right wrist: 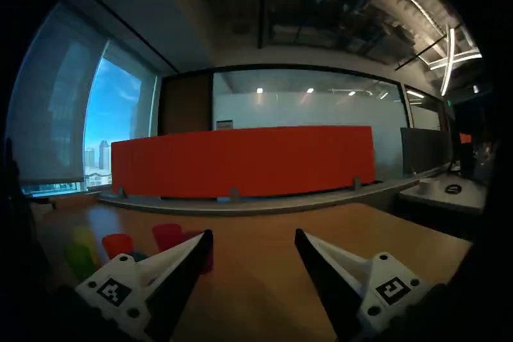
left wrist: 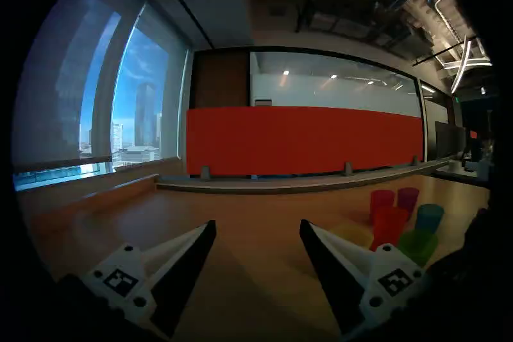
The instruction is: Pour water
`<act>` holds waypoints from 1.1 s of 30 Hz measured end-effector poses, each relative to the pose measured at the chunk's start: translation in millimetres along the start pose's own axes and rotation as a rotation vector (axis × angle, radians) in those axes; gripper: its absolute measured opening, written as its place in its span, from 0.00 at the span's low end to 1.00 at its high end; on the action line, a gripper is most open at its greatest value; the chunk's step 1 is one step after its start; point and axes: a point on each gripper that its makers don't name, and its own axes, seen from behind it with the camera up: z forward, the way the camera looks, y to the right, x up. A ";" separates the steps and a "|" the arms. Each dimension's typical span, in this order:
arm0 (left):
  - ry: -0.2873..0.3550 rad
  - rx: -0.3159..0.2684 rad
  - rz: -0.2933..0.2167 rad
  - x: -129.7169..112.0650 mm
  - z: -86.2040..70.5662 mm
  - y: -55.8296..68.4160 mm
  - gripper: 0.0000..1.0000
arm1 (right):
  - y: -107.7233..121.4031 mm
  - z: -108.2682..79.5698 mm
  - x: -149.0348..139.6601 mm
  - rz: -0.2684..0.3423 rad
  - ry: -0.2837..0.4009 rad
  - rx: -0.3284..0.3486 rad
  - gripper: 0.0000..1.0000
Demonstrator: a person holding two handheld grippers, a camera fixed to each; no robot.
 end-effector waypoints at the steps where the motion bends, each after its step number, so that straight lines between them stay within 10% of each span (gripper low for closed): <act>1: 0.000 0.000 0.000 0.0 0.1 0.0 0.97 | -0.7 0.0 -0.8 0.001 0.000 0.001 0.99; 33: 0.000 0.000 0.000 0.0 -0.3 0.7 0.97 | -1.0 -0.2 -20.9 -0.053 -0.047 -0.018 0.99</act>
